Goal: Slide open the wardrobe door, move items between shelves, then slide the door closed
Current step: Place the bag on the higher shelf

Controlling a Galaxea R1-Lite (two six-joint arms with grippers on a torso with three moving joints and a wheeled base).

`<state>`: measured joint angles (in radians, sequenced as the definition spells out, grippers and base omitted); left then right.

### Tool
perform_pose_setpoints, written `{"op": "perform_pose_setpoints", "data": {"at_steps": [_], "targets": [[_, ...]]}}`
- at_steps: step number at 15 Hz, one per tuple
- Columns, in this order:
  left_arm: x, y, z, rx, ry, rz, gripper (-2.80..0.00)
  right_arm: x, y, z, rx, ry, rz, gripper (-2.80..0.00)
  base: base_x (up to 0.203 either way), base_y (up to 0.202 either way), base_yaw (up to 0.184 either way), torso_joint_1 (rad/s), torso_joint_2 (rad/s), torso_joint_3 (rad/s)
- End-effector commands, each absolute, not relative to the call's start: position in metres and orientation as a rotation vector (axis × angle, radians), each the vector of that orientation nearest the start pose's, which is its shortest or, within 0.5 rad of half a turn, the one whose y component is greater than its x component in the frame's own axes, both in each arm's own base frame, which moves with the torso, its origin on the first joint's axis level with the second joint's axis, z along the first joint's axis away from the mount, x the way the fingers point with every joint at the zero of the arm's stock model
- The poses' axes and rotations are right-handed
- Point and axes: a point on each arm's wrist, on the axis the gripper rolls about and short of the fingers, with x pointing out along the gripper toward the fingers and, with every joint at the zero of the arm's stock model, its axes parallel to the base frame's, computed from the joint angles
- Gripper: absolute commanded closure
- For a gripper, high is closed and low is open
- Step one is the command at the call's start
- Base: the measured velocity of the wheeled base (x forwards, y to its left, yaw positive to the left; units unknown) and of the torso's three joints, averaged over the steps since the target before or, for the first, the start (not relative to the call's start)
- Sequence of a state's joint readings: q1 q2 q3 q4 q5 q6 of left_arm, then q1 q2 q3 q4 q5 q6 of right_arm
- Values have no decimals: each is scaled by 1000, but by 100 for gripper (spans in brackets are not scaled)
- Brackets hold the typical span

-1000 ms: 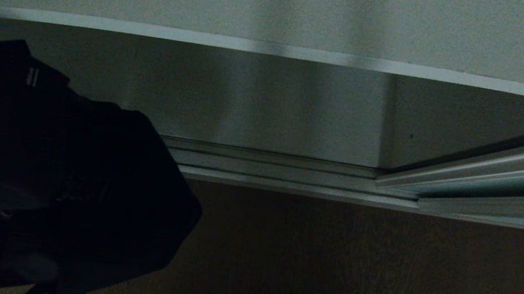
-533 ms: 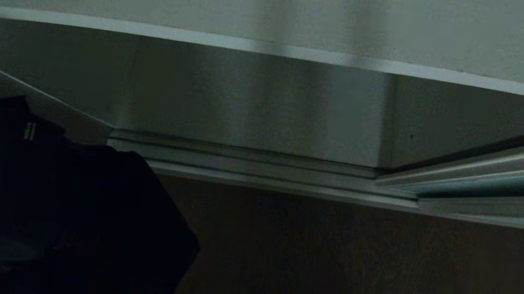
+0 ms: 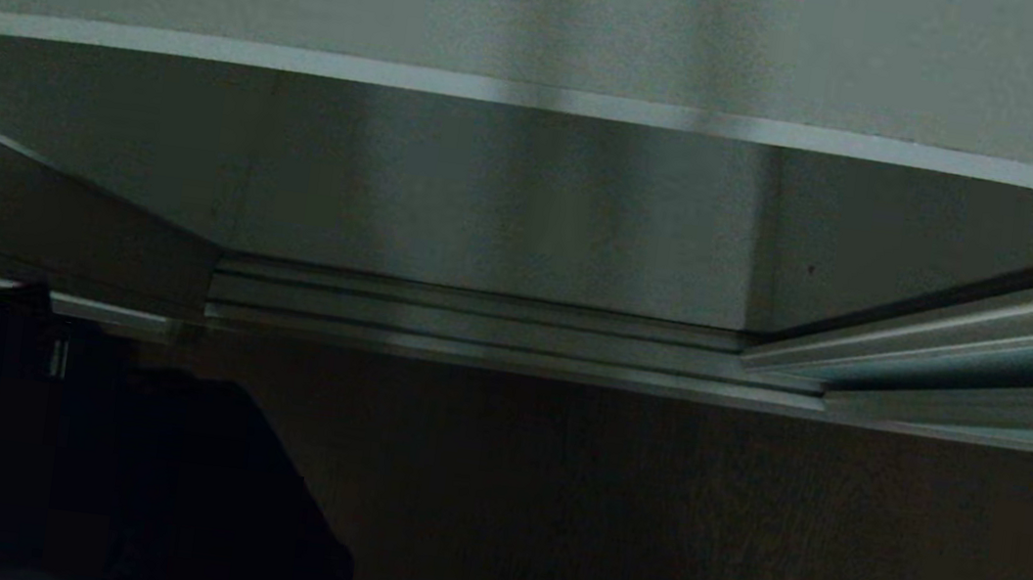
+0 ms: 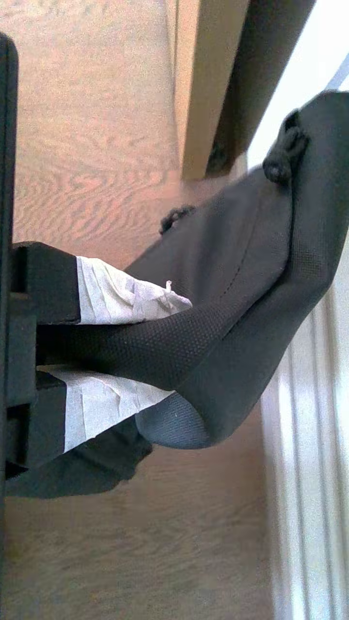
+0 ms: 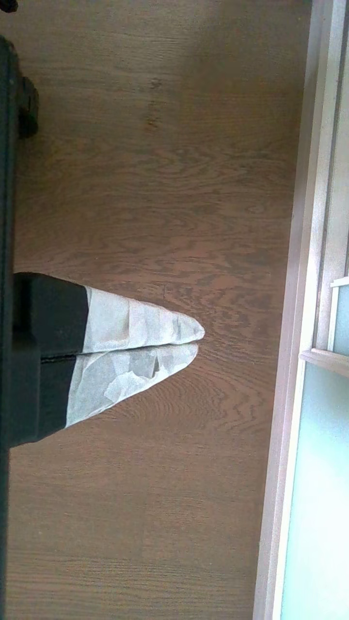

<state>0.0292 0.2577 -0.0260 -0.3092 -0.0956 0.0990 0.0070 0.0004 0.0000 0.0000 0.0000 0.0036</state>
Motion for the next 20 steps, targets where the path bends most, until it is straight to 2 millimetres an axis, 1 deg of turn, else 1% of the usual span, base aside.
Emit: {"op": "perform_pose_setpoints", "data": {"at_steps": [1, 6, 20], "targets": [[-6, -2, 111, 105, -105, -73, 0, -23, 0, 75, 4, -3, 6, 0, 0, 0, 0, 0, 0, 0], [-21, -2, 88, 100, -98, -79, 0, -23, 0, 75, 3, -3, 8, 0, 0, 0, 0, 0, 0, 0], [-23, -2, 86, 69, -99, -72, 0, -23, 0, 75, 3, -3, 8, 0, 0, 0, 0, 0, 0, 0]]}}
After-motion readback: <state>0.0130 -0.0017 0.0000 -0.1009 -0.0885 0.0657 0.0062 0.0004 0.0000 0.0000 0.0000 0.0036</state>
